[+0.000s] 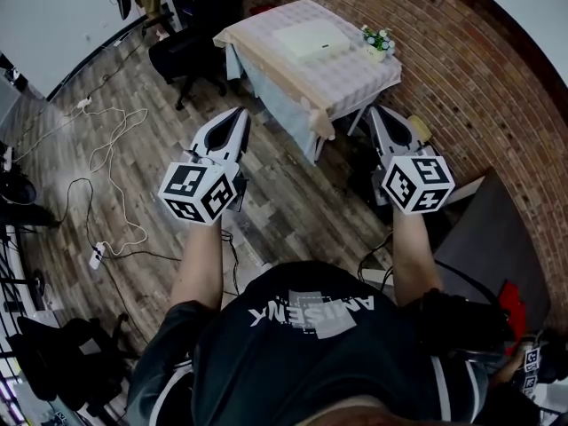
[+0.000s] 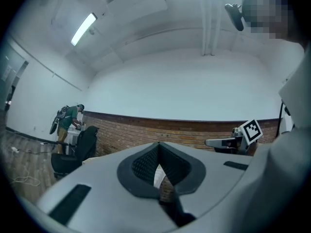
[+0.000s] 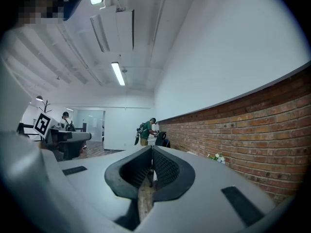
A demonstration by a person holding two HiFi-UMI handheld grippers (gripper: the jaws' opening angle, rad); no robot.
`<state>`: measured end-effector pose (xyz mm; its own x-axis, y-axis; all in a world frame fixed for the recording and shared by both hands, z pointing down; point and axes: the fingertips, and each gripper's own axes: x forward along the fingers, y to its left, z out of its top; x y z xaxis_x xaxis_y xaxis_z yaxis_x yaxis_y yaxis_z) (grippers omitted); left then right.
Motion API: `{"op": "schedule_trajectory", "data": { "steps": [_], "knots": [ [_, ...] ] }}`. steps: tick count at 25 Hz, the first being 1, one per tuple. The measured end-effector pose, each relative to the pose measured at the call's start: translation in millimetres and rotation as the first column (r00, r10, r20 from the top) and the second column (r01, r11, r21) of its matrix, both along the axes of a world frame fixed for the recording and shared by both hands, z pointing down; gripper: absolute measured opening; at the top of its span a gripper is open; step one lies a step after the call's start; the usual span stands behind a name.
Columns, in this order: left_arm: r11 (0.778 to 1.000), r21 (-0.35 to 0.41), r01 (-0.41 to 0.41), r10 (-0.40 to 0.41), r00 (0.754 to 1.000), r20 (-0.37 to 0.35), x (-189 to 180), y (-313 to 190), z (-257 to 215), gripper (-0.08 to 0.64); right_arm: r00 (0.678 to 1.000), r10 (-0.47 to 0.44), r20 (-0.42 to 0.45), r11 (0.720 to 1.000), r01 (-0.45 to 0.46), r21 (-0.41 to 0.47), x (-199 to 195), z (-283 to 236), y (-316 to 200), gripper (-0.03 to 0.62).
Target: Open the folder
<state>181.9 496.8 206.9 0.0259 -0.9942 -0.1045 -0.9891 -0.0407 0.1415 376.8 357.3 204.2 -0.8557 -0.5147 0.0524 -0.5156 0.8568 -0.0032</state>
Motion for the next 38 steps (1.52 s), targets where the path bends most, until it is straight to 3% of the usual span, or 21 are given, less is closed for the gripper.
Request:
{"op": "schedule_trajectory", "data": {
  "steps": [4, 8, 13, 17, 22, 27, 29, 33, 38],
  "knots": [
    [0.997, 0.027, -0.067, 0.068, 0.998, -0.020, -6, 15, -6, 0.012, 1.000, 0.020, -0.003, 1.000, -0.020, 0.016, -11, -1, 10, 0.040],
    [0.989, 0.005, -0.147, 0.147, 0.988, -0.044, -15, 23, 4, 0.014, 0.999, 0.043, -0.004, 0.999, -0.043, 0.020, -22, 3, 20, 0.040],
    [0.985, -0.004, -0.171, 0.170, 0.983, -0.065, -27, 21, 15, 0.012, 0.999, 0.047, -0.014, 0.999, -0.047, 0.013, -32, 7, 25, 0.040],
    [0.989, 0.017, -0.147, 0.147, 0.987, -0.060, -40, 11, 17, 0.012, 0.999, 0.035, -0.010, 0.999, -0.035, 0.012, -45, 10, 16, 0.040],
    [0.996, 0.022, -0.086, 0.088, 0.989, -0.123, -72, -15, 22, 0.011, 1.000, 0.016, -0.001, 1.000, -0.016, 0.000, -68, 14, -12, 0.040],
    [0.997, 0.031, -0.064, 0.066, 0.996, -0.064, -95, -41, 14, 0.011, 1.000, -0.011, 0.007, 1.000, 0.011, 0.003, -98, 15, -48, 0.040],
    [0.999, 0.024, -0.044, 0.045, 0.998, -0.045, -108, -59, 12, 0.011, 1.000, -0.018, 0.015, 1.000, 0.017, 0.005, -110, 14, -68, 0.040],
    [0.999, -0.010, -0.036, 0.034, 0.995, -0.091, -131, -105, 19, 0.011, 1.000, -0.026, 0.014, 1.000, 0.026, -0.009, -129, 19, -113, 0.040],
    [0.999, -0.043, 0.016, -0.019, 0.996, -0.087, -156, -163, 22, 0.011, 0.999, -0.032, 0.008, 0.999, 0.033, -0.024, -144, 21, -169, 0.040]
  ]
}}
